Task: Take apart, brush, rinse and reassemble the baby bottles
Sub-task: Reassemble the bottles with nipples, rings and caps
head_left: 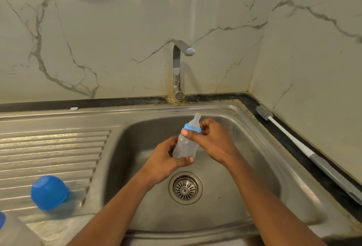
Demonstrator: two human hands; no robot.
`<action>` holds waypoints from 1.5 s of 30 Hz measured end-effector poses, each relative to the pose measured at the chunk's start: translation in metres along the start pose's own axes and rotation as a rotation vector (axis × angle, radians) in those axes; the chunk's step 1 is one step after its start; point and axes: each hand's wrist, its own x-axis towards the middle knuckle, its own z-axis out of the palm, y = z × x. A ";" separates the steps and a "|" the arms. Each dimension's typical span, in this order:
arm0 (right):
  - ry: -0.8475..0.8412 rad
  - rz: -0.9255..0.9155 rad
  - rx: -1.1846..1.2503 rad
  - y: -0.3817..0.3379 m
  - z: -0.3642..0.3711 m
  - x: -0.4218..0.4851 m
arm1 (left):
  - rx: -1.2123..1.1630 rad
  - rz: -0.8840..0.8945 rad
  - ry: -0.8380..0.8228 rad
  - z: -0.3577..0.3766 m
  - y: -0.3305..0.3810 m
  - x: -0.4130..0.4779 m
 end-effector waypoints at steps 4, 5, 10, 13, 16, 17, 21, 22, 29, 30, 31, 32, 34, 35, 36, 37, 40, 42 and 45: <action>-0.031 -0.004 0.144 -0.006 0.002 -0.004 | 0.040 0.013 0.058 -0.002 -0.004 0.002; -0.046 -0.011 0.220 -0.008 0.001 -0.005 | 0.042 0.015 0.064 -0.001 -0.005 0.002; -0.086 -0.071 0.309 -0.013 0.004 -0.009 | 0.139 0.033 0.121 -0.005 -0.010 0.003; -0.010 -0.109 0.292 -0.016 0.000 -0.015 | 0.130 0.015 0.176 -0.011 -0.013 0.002; 0.137 -0.120 0.334 -0.019 -0.006 -0.015 | 0.103 -0.004 0.195 -0.014 -0.014 0.002; 0.169 -0.121 0.325 -0.019 -0.007 -0.014 | 0.090 -0.001 0.186 -0.013 -0.013 0.003; 0.055 -0.054 0.318 -0.018 -0.005 -0.013 | 0.102 0.010 0.136 -0.006 -0.013 0.003; 0.005 -0.059 0.323 -0.018 -0.004 -0.015 | 0.100 0.011 0.134 -0.005 -0.014 0.003; 0.164 -0.150 0.341 -0.025 -0.005 -0.019 | 0.034 -0.008 0.169 -0.011 -0.013 0.003; 0.128 -0.120 0.325 -0.024 -0.005 -0.019 | 0.023 -0.005 0.154 -0.009 -0.013 0.003; 0.061 -0.081 0.322 -0.023 -0.004 -0.018 | 0.017 -0.003 0.140 -0.008 -0.012 0.002; -0.016 -0.055 0.322 -0.022 -0.003 -0.018 | 0.017 -0.003 0.129 -0.006 -0.012 0.002; -0.097 -0.072 0.306 -0.022 0.001 -0.019 | 0.018 -0.002 0.129 -0.006 -0.012 0.003; -0.076 -0.094 0.295 -0.022 0.002 -0.019 | 0.015 -0.004 0.143 -0.007 -0.013 0.003; -0.027 -0.118 0.297 -0.023 0.001 -0.020 | 0.011 -0.008 0.163 -0.009 -0.013 0.003; 0.036 -0.137 0.314 -0.024 -0.001 -0.021 | 0.008 -0.016 0.182 -0.010 -0.012 0.003; 0.171 -0.171 0.345 -0.026 -0.004 -0.021 | 0.002 -0.031 0.186 -0.012 -0.009 0.003; 0.142 -0.152 0.314 -0.023 -0.003 -0.018 | -0.017 -0.016 0.131 -0.010 -0.008 0.001; -0.053 -0.111 0.314 -0.016 0.000 -0.014 | -0.057 0.007 0.019 -0.004 -0.004 -0.003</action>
